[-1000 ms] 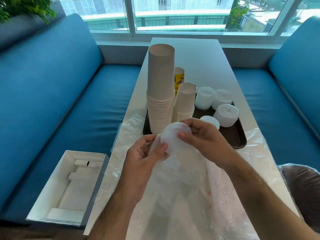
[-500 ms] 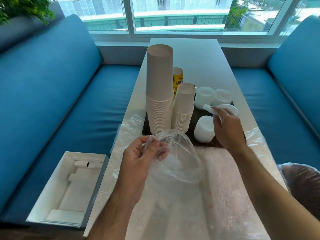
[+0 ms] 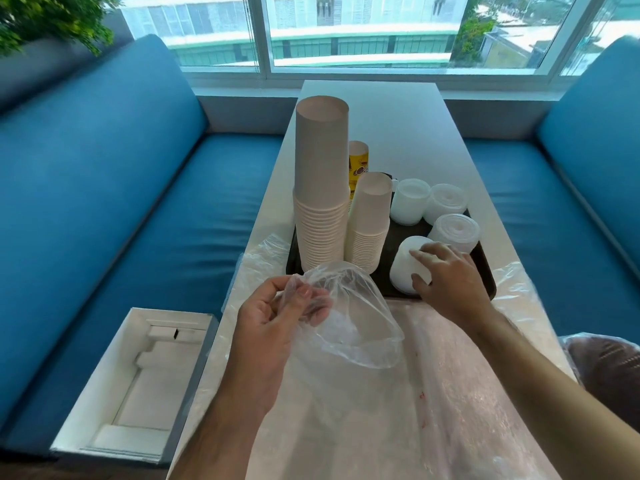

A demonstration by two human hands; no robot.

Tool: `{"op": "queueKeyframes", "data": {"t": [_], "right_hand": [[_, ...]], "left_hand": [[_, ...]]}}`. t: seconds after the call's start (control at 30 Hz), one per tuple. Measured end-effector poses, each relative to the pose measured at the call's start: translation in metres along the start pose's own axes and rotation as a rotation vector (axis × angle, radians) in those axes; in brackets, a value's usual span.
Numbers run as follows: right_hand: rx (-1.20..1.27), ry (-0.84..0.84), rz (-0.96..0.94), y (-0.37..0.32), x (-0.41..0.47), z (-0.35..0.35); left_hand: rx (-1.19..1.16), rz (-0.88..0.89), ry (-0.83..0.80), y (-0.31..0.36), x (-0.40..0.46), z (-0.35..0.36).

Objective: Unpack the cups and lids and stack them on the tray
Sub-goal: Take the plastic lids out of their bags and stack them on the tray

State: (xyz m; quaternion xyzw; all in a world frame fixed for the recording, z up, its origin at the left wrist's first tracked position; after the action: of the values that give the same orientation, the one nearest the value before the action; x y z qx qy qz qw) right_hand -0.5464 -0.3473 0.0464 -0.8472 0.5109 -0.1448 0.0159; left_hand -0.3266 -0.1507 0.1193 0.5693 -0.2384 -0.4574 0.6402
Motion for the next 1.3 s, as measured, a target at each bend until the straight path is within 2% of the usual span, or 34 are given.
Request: {"op": "queueKeyframes", "data": {"t": [0.57, 0.97, 1.07, 1.13, 1.3], "right_hand": [[-0.189, 0.045, 0.007, 0.023, 0.080, 0.011], [-0.171, 0.061, 0.068, 0.024, 0.090, 0.006], [0.047, 0.164, 0.101, 0.005, 0.078, -0.011], [0.397, 0.139, 0.111, -0.015, 0.062, -0.025], [1.219, -0.298, 0.229, -0.062, 0.006, -0.029]], "left_hand": [[-0.002, 0.033, 0.017, 0.003, 0.002, -0.005], [0.020, 0.069, -0.006, 0.009, 0.004, -0.005], [0.024, 0.114, -0.015, 0.011, 0.010, -0.006], [-0.033, 0.082, -0.025, 0.011, 0.014, -0.006], [-0.312, -0.038, -0.019, 0.018, 0.020, 0.001]]}}
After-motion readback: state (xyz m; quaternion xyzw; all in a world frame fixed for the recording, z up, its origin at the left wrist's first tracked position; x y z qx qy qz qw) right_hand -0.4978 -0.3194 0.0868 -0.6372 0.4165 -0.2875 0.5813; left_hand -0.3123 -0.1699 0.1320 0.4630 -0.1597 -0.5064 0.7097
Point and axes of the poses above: each hand's wrist, its own x-axis towards the middle knuckle, its own z-axis out of the palm, y = z × x, the point moved 3 cm from there along x, towards the middle knuckle, and after that the axes turned 1 degree about -x, right-handed, at the moved point
